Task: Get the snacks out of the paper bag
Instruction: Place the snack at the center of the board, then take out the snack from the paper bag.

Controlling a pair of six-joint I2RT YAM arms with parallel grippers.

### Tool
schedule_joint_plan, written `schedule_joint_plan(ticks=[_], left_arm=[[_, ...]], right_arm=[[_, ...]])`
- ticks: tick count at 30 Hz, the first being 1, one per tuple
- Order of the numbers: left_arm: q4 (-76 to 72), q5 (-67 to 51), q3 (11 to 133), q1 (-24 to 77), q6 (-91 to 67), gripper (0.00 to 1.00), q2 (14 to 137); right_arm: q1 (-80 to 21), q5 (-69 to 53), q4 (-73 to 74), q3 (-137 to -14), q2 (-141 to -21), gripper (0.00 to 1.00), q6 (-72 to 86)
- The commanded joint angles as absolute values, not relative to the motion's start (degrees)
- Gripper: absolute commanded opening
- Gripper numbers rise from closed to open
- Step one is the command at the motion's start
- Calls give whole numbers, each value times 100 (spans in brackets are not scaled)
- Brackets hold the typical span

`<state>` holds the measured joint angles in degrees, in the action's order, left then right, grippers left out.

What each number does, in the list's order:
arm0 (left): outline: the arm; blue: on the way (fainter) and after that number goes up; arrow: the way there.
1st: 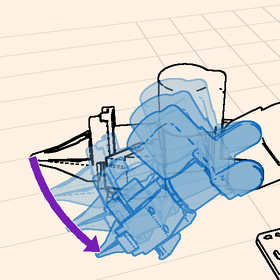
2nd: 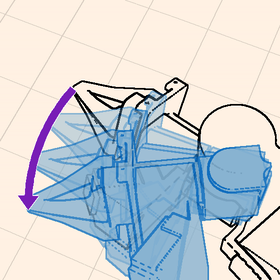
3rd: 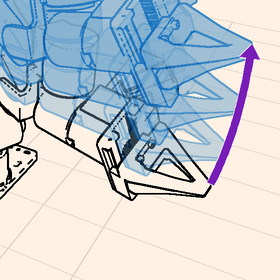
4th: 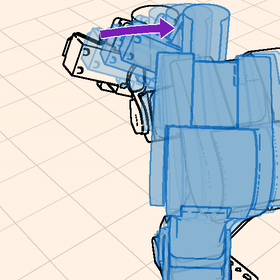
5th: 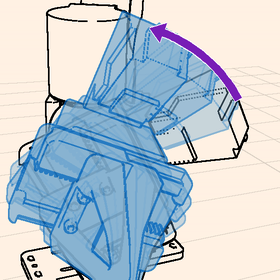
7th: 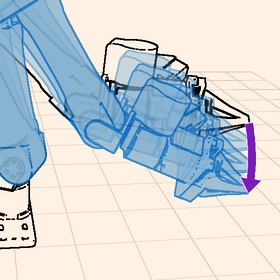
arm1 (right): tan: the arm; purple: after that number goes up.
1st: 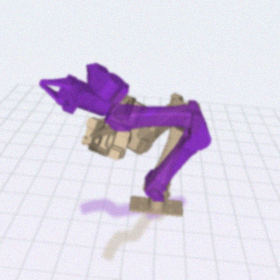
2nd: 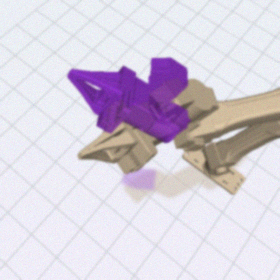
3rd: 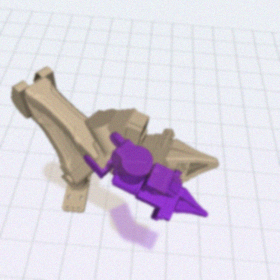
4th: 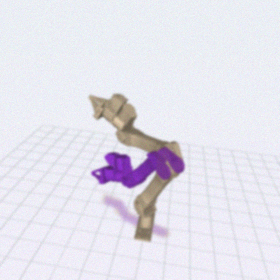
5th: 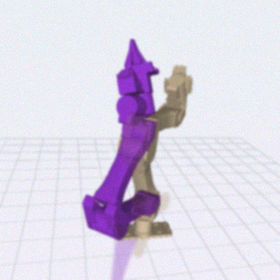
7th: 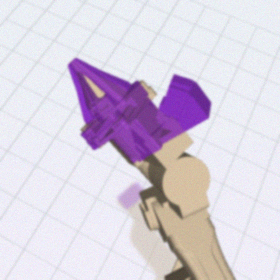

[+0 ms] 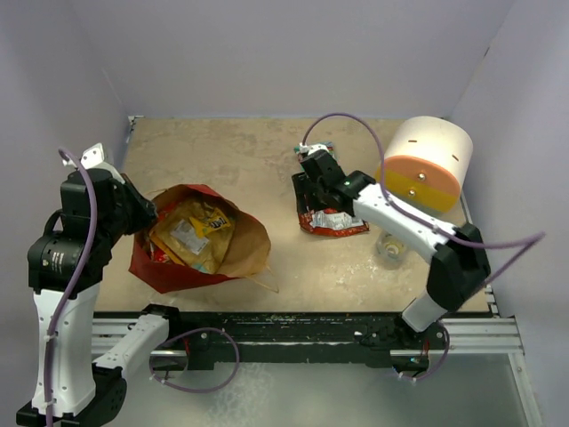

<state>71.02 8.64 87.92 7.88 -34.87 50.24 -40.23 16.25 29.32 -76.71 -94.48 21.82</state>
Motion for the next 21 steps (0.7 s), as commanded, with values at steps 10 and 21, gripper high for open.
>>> schedule_joint_plan(ticks=[10,21], left_arm=[[7634,749,8960,785,-3719,0,5102],[7637,645,8886,784,-3760,0,5152]], right_arm=[[-6060,166,166,-7363,-7951,68,-30],[-6481,-1737,-304,-7912,-8977,52,-2407]])
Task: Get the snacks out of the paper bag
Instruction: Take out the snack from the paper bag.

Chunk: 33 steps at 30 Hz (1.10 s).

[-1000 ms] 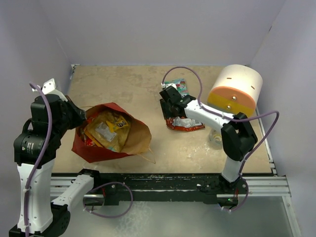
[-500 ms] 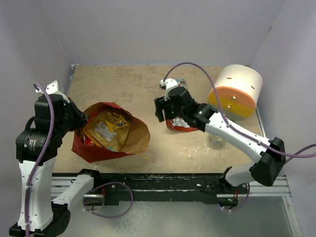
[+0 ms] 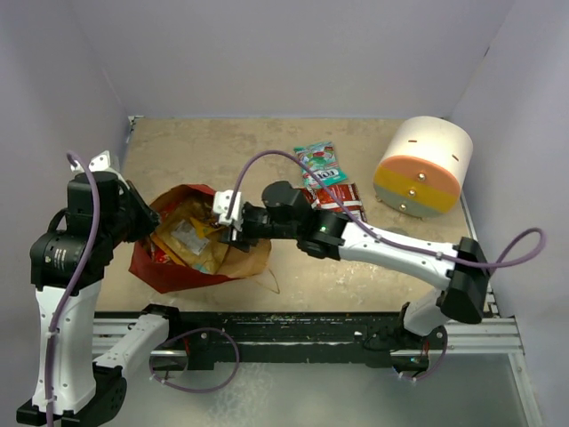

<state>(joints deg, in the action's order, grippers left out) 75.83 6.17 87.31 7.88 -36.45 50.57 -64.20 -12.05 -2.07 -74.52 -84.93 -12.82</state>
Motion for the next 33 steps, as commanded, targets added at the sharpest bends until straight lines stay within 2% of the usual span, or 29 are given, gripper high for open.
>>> schedule_joint_plan(ticks=[1,4,9,17,33], left_arm=[[7649,733,8881,784,-3766,0,5136],[7651,959,8801,778,-3965,0,5037],[7648,711,8830,784,-4237,0,5050],[7927,766,8740,782,-4469,0,4859],[8024,680,8838,787,-4360,0,5061]], right_arm=[[-6480,-1712,-442,-7889,-9070,51,-2515],[-6494,-1486,-847,-7884,-9392,50,-2698],[-6492,-993,-526,-8577,-10250,53,-2803],[-6491,-161,-580,-8871,-10970,54,-3014],[-6487,143,-1395,-9018,-11770,56,-3634]])
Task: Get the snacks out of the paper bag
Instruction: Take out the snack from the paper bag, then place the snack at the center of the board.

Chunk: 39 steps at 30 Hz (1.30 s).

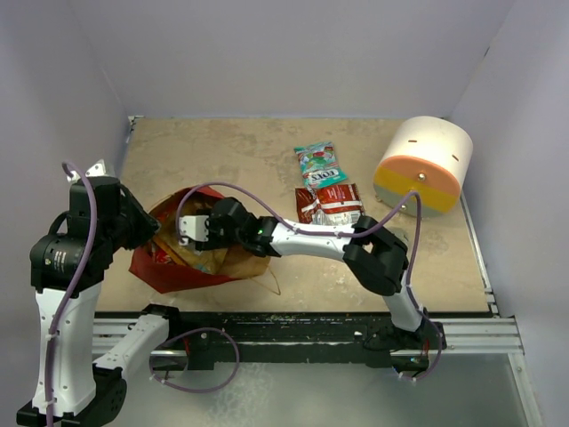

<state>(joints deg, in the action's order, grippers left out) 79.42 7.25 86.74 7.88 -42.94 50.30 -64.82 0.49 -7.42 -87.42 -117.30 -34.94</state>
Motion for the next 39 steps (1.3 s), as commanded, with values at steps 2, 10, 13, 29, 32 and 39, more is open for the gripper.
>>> schedule_joint_plan(ticks=[2,10,13,29,32,39], left_arm=[[8029,725,8922,787,-4319,0,5100],[8013,806,8988,784,-4353,0,5119],[7954,870,8958,783,-4414,0,5120],[7265,1255,8504,781,-4415,0,4840],[7310,1322,8473,783,-4467,0,4807],[7238,1362,8193,788,-4579,0,4451]], right_arm=[[-6488,192,-1424,-9169,-11866,55,-3442],[-6492,17,-1605,-9184,-11662,17,-2937],[-6487,-196,-1517,-9048,-11345,7,-2744],[-6492,-1055,-1119,-7032,-8081,0,-1125],[-6493,-448,-540,-6908,-7259,0,-877],[-6482,2110,179,-6118,-5598,0,243]])
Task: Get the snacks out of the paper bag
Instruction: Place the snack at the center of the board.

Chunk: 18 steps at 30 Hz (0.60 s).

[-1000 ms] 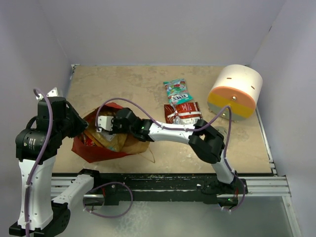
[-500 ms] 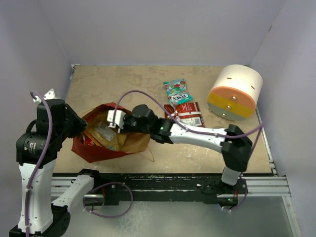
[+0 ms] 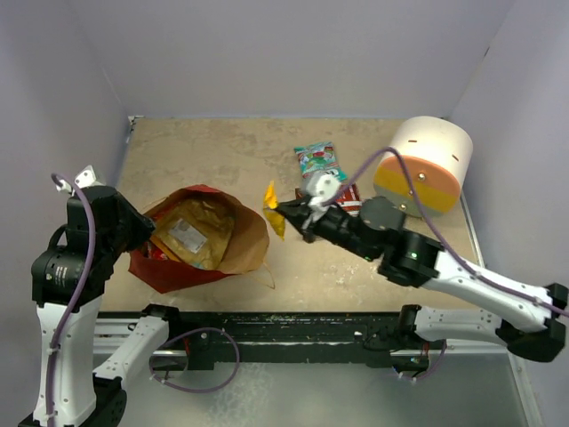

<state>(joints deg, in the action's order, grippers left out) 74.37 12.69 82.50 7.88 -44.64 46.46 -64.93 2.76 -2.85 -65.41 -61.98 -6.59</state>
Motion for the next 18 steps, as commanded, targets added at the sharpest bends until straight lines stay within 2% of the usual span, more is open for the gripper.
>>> schedule_joint_plan(ticks=[1,4,9,18], left_arm=[[7250,1355,8203,787,-4579,0,4429],[7242,1329,8252,784,-4581,0,4381],[7194,1240,8385,783,-4538,0,4398],[7153,1049,8456,783,-4422,1,4368]], right_arm=[[-6483,2685,365,-6020,-5472,0,569],[-6276,4204,1600,-6130,-5550,0,1950],[-5111,3432,2797,-6266,-6414,0,3082],[-3794,3021,3415,-7017,-8342,0,2674]])
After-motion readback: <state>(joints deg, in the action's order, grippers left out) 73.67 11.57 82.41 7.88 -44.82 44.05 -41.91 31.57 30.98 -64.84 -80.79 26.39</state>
